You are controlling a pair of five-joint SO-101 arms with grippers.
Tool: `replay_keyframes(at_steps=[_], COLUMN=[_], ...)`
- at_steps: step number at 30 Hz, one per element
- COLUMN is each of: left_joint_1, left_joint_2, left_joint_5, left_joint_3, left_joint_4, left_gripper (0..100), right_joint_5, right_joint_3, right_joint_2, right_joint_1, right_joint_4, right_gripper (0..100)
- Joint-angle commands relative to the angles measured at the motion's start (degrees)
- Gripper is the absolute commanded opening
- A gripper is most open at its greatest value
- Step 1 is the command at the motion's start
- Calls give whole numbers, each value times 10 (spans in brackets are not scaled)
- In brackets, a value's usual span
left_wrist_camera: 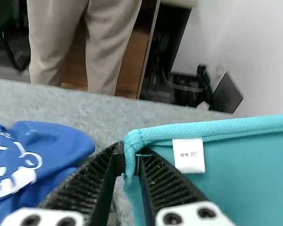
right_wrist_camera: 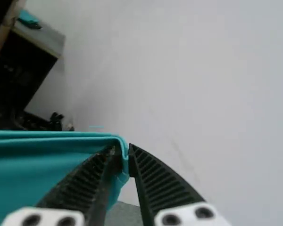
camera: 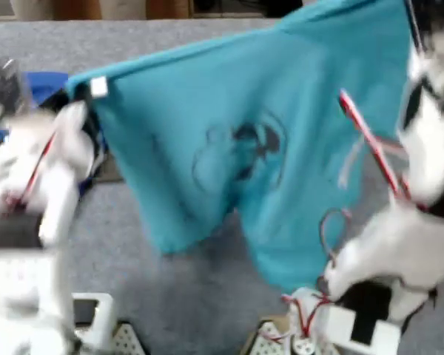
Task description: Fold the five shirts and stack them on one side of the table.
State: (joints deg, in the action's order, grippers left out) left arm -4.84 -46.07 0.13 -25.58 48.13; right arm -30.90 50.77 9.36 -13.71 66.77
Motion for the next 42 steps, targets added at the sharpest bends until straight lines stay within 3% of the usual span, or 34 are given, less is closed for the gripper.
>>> replay_keyframes(at_steps=[1,4,11,15,20,27,35,42], left_joint_1=[-6,-9,-19,-18,-14,-15,39,57], left_joint_2=[116,216,408,479,530,567,567,552], left_joint_5=[4,0,0,-1,-1,-2,-4,-18], left_joint_3=[-7,41,215,320,478,570,570,607], left_joint_4=[-152,-193,-191,-136,76,252,388,406], left_gripper=[18,18,18,18,18,18,18,18], right_joint_5=[-4,0,1,1,1,-4,-22,-9], right_joint_3=[-63,-106,-126,-97,-31,47,88,201], right_joint_2=[-42,-83,-211,-286,-313,-307,-305,-301], right_joint_1=[38,63,80,85,84,84,74,0], right_joint_4=[-73,-129,-275,-307,-176,97,229,235], right_gripper=[1,1,1,1,1,1,1,1])
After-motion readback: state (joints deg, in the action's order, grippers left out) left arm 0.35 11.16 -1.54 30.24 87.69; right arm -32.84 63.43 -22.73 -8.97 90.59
